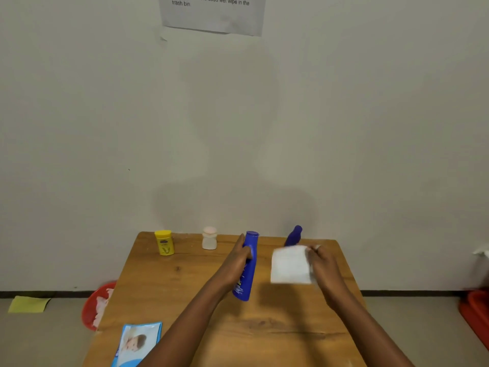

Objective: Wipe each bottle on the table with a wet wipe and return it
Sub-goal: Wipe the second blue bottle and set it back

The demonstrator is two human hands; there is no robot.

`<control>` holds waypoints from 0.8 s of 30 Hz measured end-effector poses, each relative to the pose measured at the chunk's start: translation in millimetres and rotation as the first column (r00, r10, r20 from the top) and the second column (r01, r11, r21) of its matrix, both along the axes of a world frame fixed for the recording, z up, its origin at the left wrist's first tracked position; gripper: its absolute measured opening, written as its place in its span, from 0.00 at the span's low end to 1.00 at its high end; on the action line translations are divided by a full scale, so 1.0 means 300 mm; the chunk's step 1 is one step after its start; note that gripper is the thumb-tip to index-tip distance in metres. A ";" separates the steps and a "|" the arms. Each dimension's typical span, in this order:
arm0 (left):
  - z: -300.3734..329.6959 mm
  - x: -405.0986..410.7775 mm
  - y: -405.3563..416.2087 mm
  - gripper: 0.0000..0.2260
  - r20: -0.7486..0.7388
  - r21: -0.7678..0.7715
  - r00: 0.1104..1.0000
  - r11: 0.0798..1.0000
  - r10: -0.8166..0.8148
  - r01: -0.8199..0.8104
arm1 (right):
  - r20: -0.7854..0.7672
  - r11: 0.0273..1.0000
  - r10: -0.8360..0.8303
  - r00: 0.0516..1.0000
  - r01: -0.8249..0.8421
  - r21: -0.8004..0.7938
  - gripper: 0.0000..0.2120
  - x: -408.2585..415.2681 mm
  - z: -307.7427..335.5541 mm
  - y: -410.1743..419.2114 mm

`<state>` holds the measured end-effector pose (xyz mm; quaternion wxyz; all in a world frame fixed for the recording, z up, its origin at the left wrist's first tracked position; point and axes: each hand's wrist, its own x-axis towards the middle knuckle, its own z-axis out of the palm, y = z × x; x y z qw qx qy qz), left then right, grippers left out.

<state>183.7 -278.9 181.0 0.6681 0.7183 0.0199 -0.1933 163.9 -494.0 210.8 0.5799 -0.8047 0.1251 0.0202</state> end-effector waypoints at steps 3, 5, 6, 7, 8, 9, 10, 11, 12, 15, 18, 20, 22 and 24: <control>-0.019 0.013 0.005 0.14 0.014 -0.034 1.000 0.999 -0.002 0.003 | -0.117 0.977 0.162 0.980 -0.176 -0.120 0.14 -0.014 -0.113 0.068; -0.036 0.023 0.001 0.15 0.060 -0.046 0.998 0.999 -0.019 0.022 | -0.080 0.930 0.310 0.947 -0.320 -0.182 0.15 -0.008 -0.151 0.135; -0.045 0.027 0.002 0.15 0.086 -0.028 0.996 0.999 -0.024 0.027 | -0.072 0.916 0.340 0.938 -0.348 -0.201 0.15 0.003 -0.164 0.166; -0.060 0.034 0.005 0.16 0.101 -0.016 0.995 1.000 -0.022 0.024 | -0.064 0.911 0.342 0.937 -0.348 -0.220 0.14 0.016 -0.169 0.191; -0.070 0.040 0.011 0.17 0.112 0.001 0.993 1.000 -0.021 0.021 | -0.057 0.914 0.323 0.945 -0.327 -0.239 0.14 0.030 -0.175 0.209; -0.080 0.048 0.017 0.18 0.123 0.009 0.992 1.000 -0.019 0.018 | -0.052 0.917 0.302 0.952 -0.305 -0.258 0.13 0.044 -0.180 0.218; -0.090 0.058 0.025 0.20 0.130 0.016 0.991 1.000 -0.026 0.024 | -0.047 0.915 0.293 0.955 -0.295 -0.275 0.13 0.060 -0.193 0.220; -0.103 0.070 0.032 0.21 0.135 0.014 0.990 0.999 -0.041 0.040 | -0.043 0.912 0.295 0.955 -0.294 -0.286 0.14 0.076 -0.206 0.217; -0.120 0.082 0.042 0.22 0.135 0.011 0.989 0.998 -0.065 0.064 | -0.037 0.912 0.296 0.955 -0.293 -0.287 0.14 0.092 -0.222 0.210; -0.197 0.115 0.069 0.22 0.108 0.061 0.986 0.990 -0.131 0.125 | -0.006 0.928 0.260 0.966 -0.252 -0.273 0.12 0.141 -0.282 0.182; -0.307 0.153 0.069 0.17 0.075 0.182 0.991 0.979 -0.112 0.096 | -0.028 0.917 0.254 0.967 -0.250 -0.310 0.13 0.214 -0.370 0.156; -0.362 0.191 0.060 0.15 0.073 0.249 0.994 0.967 -0.077 0.057 | -0.067 0.892 0.284 0.956 -0.290 -0.348 0.15 0.270 -0.426 0.153; -0.405 0.253 0.044 0.14 0.114 0.314 0.992 0.949 -0.051 0.013 | -0.099 0.853 0.315 0.944 -0.328 -0.407 0.14 0.346 -0.476 0.153; -0.445 0.330 0.036 0.13 0.198 0.383 0.979 0.923 -0.057 -0.024 | -0.103 0.809 0.356 0.929 -0.362 -0.464 0.12 0.432 -0.515 0.150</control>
